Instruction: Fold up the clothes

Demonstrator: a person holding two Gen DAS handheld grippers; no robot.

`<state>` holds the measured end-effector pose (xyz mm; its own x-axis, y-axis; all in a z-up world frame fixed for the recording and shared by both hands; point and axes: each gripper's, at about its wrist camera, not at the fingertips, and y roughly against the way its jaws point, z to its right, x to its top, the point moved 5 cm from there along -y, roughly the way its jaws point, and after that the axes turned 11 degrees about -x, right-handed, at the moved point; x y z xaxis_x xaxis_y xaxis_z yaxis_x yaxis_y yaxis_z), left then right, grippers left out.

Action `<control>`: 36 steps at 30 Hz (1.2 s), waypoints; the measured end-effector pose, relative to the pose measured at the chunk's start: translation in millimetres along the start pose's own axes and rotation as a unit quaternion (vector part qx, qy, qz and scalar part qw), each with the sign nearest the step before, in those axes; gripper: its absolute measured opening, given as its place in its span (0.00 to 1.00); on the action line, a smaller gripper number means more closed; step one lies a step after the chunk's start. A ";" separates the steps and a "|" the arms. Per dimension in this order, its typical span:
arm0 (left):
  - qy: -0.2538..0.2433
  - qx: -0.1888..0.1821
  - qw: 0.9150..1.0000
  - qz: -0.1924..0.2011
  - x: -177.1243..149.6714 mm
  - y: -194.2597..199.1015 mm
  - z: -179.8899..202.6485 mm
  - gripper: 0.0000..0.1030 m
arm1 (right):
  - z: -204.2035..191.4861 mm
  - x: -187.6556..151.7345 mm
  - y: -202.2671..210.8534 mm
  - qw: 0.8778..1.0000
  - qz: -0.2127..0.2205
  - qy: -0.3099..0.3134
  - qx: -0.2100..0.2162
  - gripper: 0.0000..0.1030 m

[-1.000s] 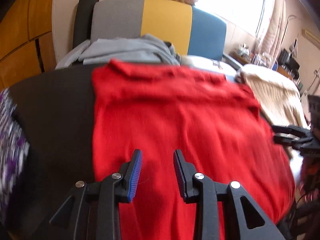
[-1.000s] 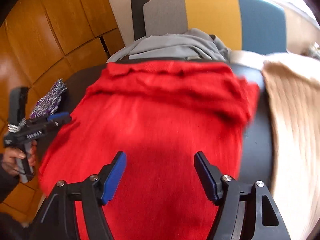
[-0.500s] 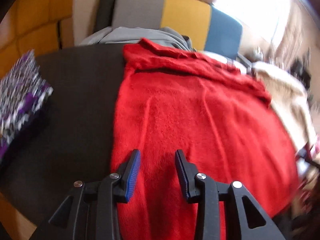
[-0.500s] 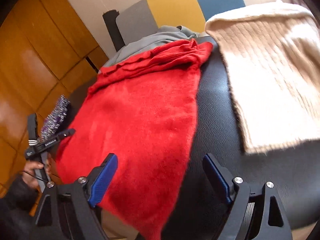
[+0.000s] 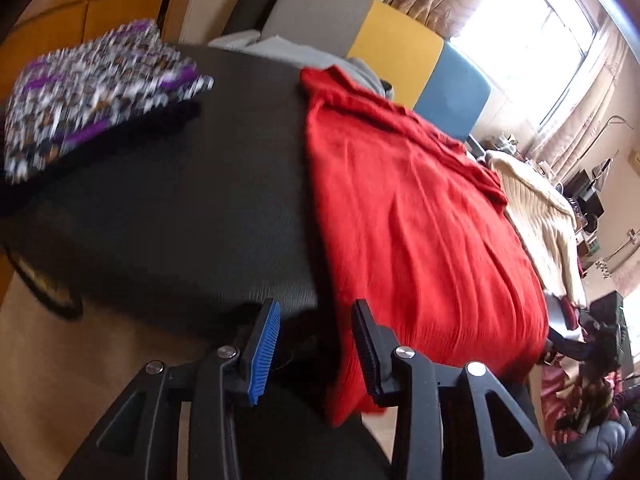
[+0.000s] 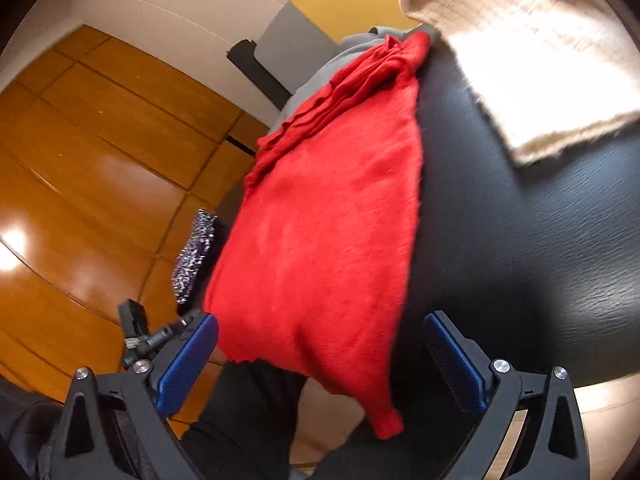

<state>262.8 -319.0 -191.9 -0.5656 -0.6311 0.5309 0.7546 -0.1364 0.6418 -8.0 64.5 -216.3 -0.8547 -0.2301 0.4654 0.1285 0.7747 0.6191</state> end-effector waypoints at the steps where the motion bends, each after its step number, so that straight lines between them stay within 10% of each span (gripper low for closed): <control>1: 0.003 -0.003 1.000 -0.003 -5.5 2.4 -2.3 0.38 | 0.1 -1.3 -0.4 1.000 0.000 -0.007 0.013 1.00; 11: -0.030 -0.058 0.997 -0.036 -18.9 -17.6 18.4 0.46 | -0.2 -19.6 4.9 0.996 0.057 -0.026 0.060 1.00; 16: -0.030 -0.063 0.997 -0.043 -22.0 -16.7 20.0 0.45 | -4.5 -34.8 2.3 0.998 0.016 -0.012 0.058 0.97; 20: -0.059 -0.054 0.996 -0.030 -17.7 -20.3 31.4 0.39 | 4.6 -44.9 -2.2 1.000 -0.013 -0.018 0.018 0.66; 30: -0.062 -0.043 0.996 -0.046 -22.7 -21.7 28.4 0.35 | 15.4 -57.8 -31.4 0.997 -0.072 -0.025 -0.010 0.61; 36: -0.059 -0.039 0.995 -0.076 -26.8 -25.9 26.3 0.35 | 13.3 -55.9 -47.3 0.993 -0.099 0.006 -0.056 0.10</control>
<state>249.7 -278.4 -208.1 -0.7071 -0.5051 0.4948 0.6778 -0.2847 0.6779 27.1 48.5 -280.1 -0.8628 -0.3786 0.3349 0.0150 0.6430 0.7657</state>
